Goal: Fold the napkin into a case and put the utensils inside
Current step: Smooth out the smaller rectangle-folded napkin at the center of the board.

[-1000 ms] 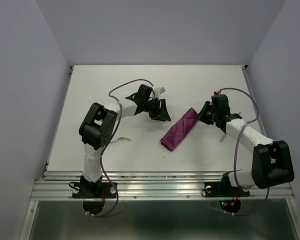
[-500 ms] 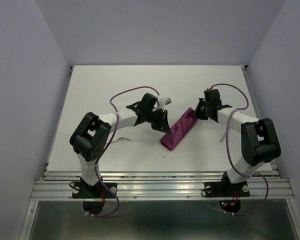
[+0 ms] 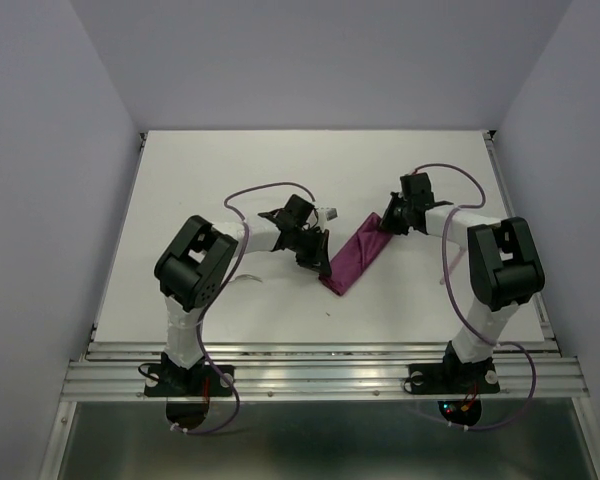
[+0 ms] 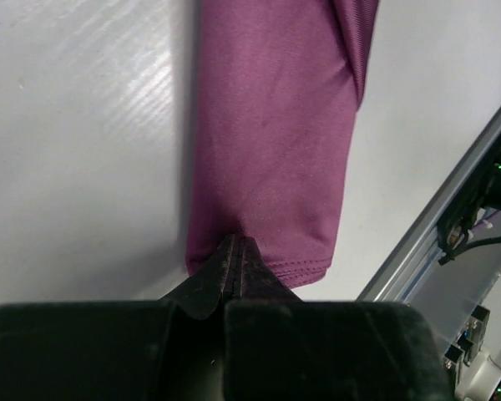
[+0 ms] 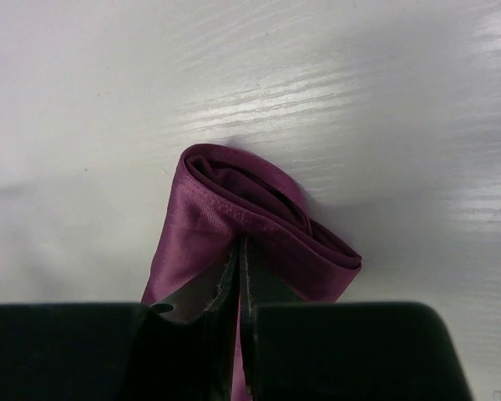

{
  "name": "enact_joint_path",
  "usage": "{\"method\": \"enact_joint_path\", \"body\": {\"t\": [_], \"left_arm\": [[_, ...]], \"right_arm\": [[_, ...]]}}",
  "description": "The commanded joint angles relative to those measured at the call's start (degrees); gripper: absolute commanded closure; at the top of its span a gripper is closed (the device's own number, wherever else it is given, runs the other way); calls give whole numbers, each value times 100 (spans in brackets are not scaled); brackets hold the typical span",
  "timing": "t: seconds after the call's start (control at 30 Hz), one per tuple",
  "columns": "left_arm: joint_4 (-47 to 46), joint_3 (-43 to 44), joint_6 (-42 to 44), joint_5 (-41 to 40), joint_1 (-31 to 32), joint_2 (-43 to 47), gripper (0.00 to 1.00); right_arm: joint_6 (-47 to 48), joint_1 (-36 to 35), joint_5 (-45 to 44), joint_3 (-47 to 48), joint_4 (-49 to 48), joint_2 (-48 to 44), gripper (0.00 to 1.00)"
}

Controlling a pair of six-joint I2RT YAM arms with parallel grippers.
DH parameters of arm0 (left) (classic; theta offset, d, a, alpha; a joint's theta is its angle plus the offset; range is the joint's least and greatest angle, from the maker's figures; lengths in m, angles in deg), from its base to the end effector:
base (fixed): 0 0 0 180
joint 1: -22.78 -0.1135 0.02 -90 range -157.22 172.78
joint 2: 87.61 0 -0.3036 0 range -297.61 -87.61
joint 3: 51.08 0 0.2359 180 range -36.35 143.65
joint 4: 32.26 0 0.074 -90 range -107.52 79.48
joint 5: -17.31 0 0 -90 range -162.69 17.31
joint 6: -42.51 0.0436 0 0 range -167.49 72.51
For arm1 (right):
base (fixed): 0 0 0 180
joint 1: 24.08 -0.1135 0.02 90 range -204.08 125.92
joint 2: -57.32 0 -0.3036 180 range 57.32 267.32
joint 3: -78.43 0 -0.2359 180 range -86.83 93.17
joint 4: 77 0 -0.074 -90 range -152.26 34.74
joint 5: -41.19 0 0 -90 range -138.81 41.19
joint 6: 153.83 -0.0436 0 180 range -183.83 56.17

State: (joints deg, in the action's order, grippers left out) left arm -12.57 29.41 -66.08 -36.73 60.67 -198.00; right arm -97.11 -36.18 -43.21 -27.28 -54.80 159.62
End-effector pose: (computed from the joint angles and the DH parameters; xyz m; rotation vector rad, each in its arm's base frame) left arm 0.3008 -0.2666 0.1973 0.7309 2.4736 -1.1782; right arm 0.3590 0.0813 0.2091 0.4157 2.4638 0.4615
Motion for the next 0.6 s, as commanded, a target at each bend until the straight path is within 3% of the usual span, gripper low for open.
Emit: {"method": "enact_joint_path", "body": {"t": [0.0, 0.33, 0.57], "left_arm": [[208, 297, 224, -194, -1, -114, 100], [410, 376, 154, -415, -10, 606, 100], [410, 202, -48, -362, 113, 870, 100]], "right_arm": [[-21, -47, -42, 329, -79, 88, 93], [-38, -47, 72, 110, -96, -562, 92], [-38, -47, 151, 285, -157, -247, 93]]}}
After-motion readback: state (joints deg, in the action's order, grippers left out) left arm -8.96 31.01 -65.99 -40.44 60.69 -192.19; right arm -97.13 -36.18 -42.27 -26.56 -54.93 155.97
